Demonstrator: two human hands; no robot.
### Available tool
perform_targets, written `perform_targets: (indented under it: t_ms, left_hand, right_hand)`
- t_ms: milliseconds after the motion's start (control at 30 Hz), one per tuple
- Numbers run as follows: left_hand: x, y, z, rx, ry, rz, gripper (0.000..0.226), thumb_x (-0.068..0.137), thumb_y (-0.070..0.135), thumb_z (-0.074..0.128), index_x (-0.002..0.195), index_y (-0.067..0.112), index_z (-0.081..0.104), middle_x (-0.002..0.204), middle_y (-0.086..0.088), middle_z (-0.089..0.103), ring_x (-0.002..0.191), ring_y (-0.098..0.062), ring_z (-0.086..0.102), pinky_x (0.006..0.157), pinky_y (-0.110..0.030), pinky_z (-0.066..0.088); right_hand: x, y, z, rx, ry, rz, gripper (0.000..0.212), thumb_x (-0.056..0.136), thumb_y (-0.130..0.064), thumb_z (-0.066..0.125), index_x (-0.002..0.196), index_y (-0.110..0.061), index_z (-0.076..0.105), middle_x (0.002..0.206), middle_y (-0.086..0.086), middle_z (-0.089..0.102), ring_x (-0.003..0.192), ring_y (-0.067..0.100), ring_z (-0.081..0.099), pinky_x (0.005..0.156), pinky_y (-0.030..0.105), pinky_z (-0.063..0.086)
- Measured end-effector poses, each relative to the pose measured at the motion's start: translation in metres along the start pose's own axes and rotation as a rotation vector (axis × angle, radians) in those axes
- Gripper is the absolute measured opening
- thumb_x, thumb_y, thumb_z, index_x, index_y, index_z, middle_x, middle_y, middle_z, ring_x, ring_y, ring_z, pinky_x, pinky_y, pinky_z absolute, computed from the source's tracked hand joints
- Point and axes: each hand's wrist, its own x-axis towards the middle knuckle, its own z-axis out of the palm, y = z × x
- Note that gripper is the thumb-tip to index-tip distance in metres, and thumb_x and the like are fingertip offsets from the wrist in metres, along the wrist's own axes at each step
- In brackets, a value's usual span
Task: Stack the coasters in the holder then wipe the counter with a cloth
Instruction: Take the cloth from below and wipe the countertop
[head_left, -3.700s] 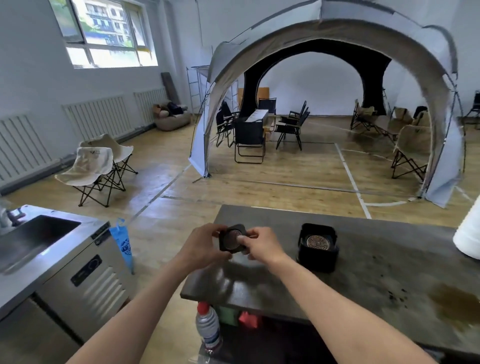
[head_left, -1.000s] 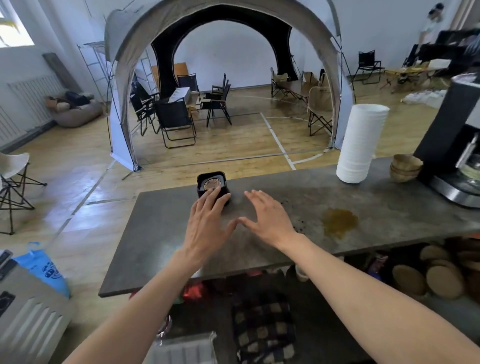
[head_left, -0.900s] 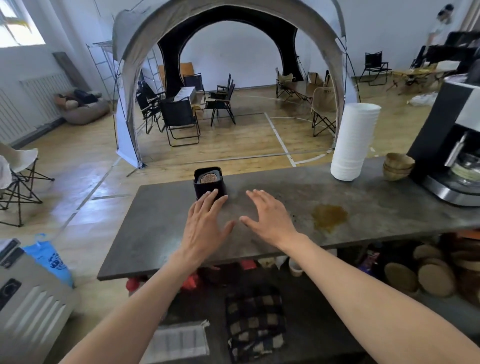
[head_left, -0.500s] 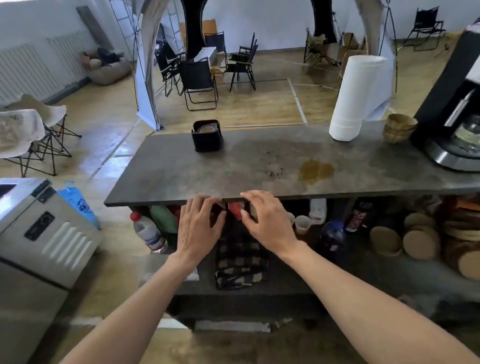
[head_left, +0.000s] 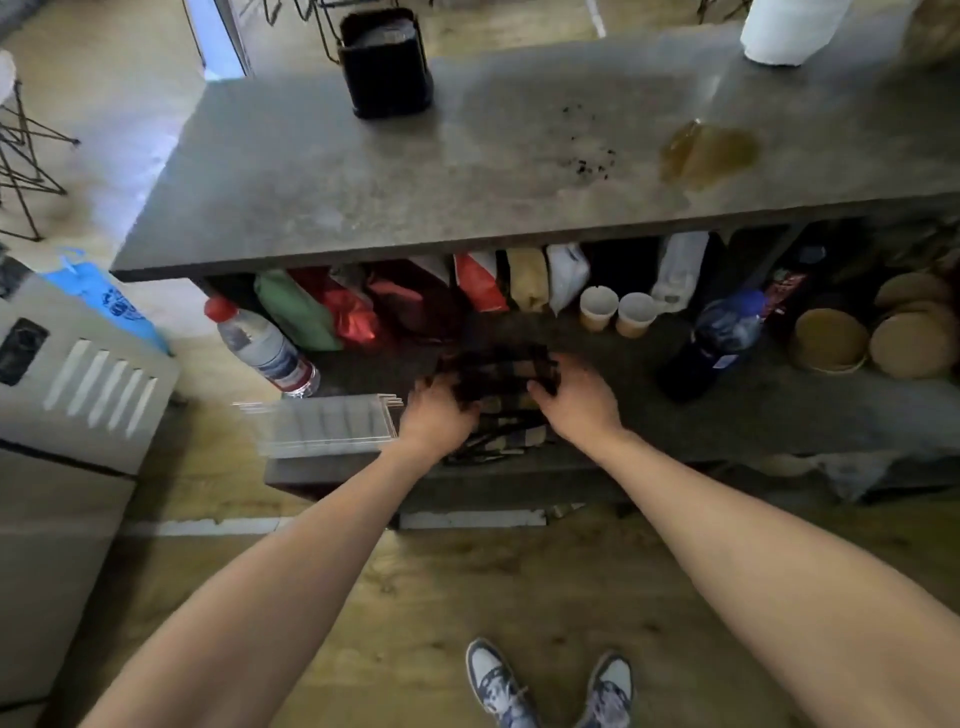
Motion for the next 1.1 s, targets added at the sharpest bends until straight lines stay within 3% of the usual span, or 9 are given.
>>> perform_targets:
  t_ms: [100,233,433,500,567,633,800,933,1100]
  left_hand:
    - [0.024,-0.004,0.025,-0.033,-0.097,-0.159,0.08,0.09,0.052,0.052,0.147,0.001,0.03,0.147,-0.027,0.038,0.135,-0.044,0.036,0.111,-0.047,0.033]
    - [0.034,-0.012,0.051,-0.108,0.064,-0.259,0.09,0.084,0.054,0.063,0.144,-0.003,0.028,0.144,-0.031,0.038,0.133,-0.047,0.037,0.107,-0.051,0.037]
    - [0.036,-0.015,0.059,-0.648,0.157,-0.283,0.036,0.078,0.027,0.079,0.104,0.004,0.068,0.101,-0.01,0.072,0.098,-0.031,0.066,0.083,-0.041,0.056]
    - [0.032,-0.01,0.054,-0.799,0.159,-0.294,0.019,0.077,0.02,0.078,0.091,0.012,0.07,0.081,0.005,0.07,0.082,-0.018,0.067,0.066,-0.031,0.055]
    - [0.022,-0.003,0.046,-0.936,0.135,-0.3,0.017,0.079,0.018,0.072,0.095,0.022,0.068,0.078,0.009,0.068,0.077,-0.009,0.065,0.06,-0.024,0.05]
    - [0.007,0.005,0.033,-0.996,0.107,-0.237,0.021,0.081,0.022,0.067,0.096,0.036,0.062,0.09,0.008,0.071,0.085,-0.009,0.066,0.066,-0.025,0.051]
    - [-0.046,0.027,-0.012,-1.092,0.069,-0.063,0.027,0.078,0.037,0.078,0.102,0.036,0.065,0.096,0.01,0.077,0.09,-0.008,0.072,0.079,-0.027,0.055]
    - [-0.095,0.059,-0.043,-1.066,0.059,0.063,0.044,0.06,0.062,0.083,0.099,0.049,0.066,0.096,0.02,0.076,0.086,0.001,0.071,0.066,-0.013,0.055]
    - [-0.115,0.141,-0.088,-1.002,0.068,0.346,0.05,0.066,0.047,0.084,0.109,0.033,0.063,0.099,0.018,0.075,0.092,0.001,0.07,0.075,-0.013,0.054]
  right_hand:
    - [0.015,0.016,0.027,0.032,-0.128,0.258,0.048,0.091,-0.052,0.051,0.123,-0.017,0.061,0.119,0.008,0.066,0.107,0.03,0.063,0.076,0.034,0.049]
    - [0.025,0.028,0.054,0.153,-0.084,0.383,0.051,0.087,-0.055,0.056,0.116,-0.014,0.064,0.114,0.008,0.068,0.104,0.03,0.064,0.072,0.03,0.046]
    - [0.04,0.025,0.062,0.579,-0.114,0.479,0.043,0.081,-0.048,0.068,0.104,-0.013,0.07,0.107,0.006,0.07,0.096,0.025,0.065,0.08,0.033,0.053]
    - [0.036,0.021,0.059,0.66,-0.105,0.476,0.043,0.082,-0.046,0.066,0.11,-0.014,0.068,0.11,0.005,0.068,0.099,0.023,0.064,0.085,0.036,0.053]
    - [0.024,0.015,0.05,0.748,-0.083,0.467,0.042,0.085,-0.044,0.061,0.116,-0.017,0.064,0.11,0.001,0.066,0.092,0.015,0.062,0.073,0.028,0.05]
    - [0.009,0.009,0.034,0.856,-0.066,0.425,0.034,0.087,-0.043,0.057,0.114,-0.022,0.061,0.106,-0.005,0.064,0.088,0.008,0.059,0.064,0.022,0.044]
    - [-0.04,-0.011,-0.026,0.928,0.03,0.248,0.025,0.087,-0.031,0.057,0.111,-0.024,0.059,0.103,-0.004,0.067,0.096,0.011,0.062,0.079,0.03,0.05]
    - [-0.083,-0.019,-0.086,0.928,0.15,0.141,0.014,0.089,-0.023,0.056,0.102,-0.028,0.06,0.091,-0.008,0.068,0.087,0.008,0.064,0.074,0.028,0.049]
    - [-0.106,-0.012,-0.182,0.867,0.424,0.115,0.02,0.088,-0.021,0.06,0.1,-0.037,0.054,0.099,-0.002,0.065,0.091,0.015,0.064,0.078,0.04,0.055]
